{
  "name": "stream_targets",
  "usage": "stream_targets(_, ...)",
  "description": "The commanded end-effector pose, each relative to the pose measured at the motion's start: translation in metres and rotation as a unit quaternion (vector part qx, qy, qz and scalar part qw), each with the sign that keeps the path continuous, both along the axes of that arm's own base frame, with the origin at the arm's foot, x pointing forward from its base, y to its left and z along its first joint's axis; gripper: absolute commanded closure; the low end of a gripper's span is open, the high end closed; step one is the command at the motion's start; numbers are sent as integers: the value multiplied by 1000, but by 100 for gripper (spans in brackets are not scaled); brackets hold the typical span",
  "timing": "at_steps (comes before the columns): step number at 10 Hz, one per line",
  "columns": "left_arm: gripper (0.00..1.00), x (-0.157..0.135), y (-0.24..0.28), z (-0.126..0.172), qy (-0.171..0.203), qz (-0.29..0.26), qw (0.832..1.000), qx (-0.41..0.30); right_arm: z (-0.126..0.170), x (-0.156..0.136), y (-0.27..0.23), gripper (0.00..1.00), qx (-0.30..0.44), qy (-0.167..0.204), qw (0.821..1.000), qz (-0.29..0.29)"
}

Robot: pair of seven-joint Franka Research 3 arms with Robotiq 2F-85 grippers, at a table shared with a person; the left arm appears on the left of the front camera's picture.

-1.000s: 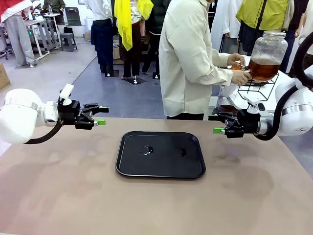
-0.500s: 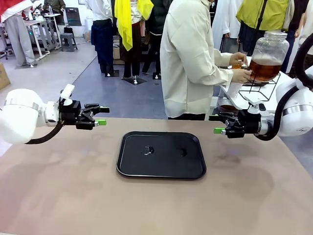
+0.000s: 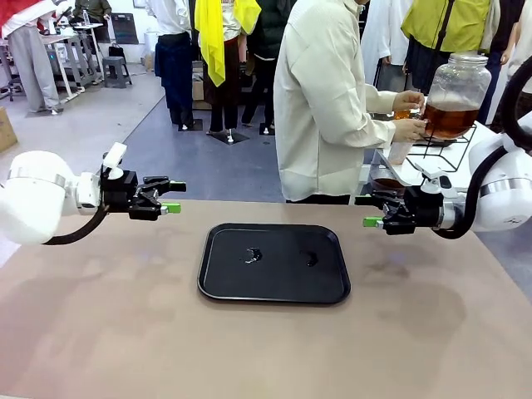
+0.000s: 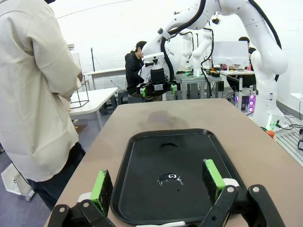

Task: Pour the drink into the iced cup.
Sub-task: Open the gripper to release the iced cup you were holding.

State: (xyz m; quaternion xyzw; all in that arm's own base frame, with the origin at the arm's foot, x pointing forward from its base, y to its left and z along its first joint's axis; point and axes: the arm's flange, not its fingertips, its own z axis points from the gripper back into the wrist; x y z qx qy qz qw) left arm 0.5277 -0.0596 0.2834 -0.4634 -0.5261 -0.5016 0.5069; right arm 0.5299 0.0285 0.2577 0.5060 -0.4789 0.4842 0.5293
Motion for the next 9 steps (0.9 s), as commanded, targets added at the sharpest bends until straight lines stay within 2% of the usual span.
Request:
stream_targets(1, 0, 0, 0, 1, -1, -2, 1000, -2, 2, 1, 1, 0, 0, -2, 1000, 1)
stream_targets(9, 0, 0, 0, 1, -1, -2, 1000, -2, 2, 1, 1, 0, 0, -2, 1000, 1)
